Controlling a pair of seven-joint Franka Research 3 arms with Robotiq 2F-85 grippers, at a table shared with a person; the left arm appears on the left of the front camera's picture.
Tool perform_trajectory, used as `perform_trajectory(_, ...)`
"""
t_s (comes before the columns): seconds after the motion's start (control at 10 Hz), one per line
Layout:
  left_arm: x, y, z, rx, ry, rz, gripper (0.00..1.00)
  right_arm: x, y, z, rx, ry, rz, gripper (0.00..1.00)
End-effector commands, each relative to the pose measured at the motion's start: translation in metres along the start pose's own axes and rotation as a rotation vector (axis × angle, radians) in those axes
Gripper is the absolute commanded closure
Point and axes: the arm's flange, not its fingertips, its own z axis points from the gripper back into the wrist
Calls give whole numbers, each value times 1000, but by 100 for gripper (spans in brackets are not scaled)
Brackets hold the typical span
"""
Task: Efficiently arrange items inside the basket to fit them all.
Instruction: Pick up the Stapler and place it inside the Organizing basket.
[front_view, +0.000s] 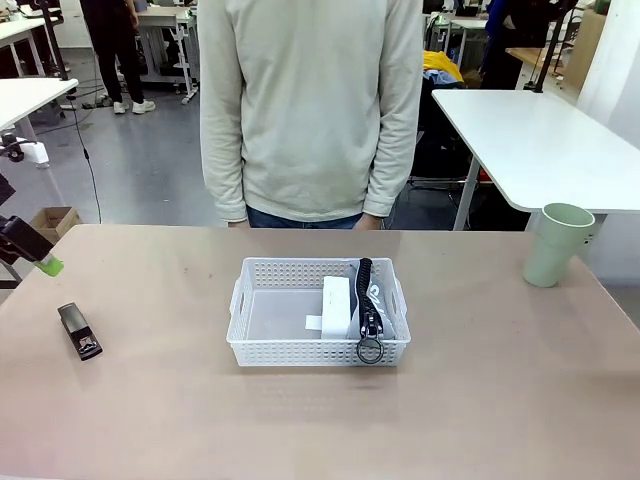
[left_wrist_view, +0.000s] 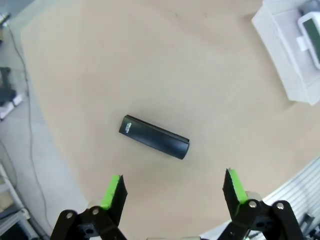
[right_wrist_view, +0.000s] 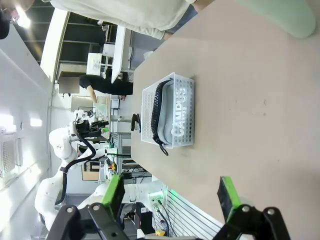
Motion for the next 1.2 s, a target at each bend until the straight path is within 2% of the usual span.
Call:
perform_trajectory(0.0,-4,3,9,4,-12,1,0,0,1,1,17,-7,13,0)
perform_trajectory(0.2,-1,1,2,2,-3,2,0,0,1,1,17,-7,13,0)
perform_trajectory(0.3,1,4,2,91,62,114,0,0,1,1,17,-7,13,0)
perform_trajectory(0.4,3,-2,-14,95,147,217,0,0,1,1,17,-7,13,0)
perform_trajectory(0.5,2,-6,-29,91,185,272,0,0,1,1,17,-7,13,0)
perform_trajectory(0.6,0,-6,-38,129,185,311,0,0,1,1,17,-7,13,0)
perform_trajectory(1.1,-12,0,-104,121,257,406,0,0,1,1,17,-7,13,0)
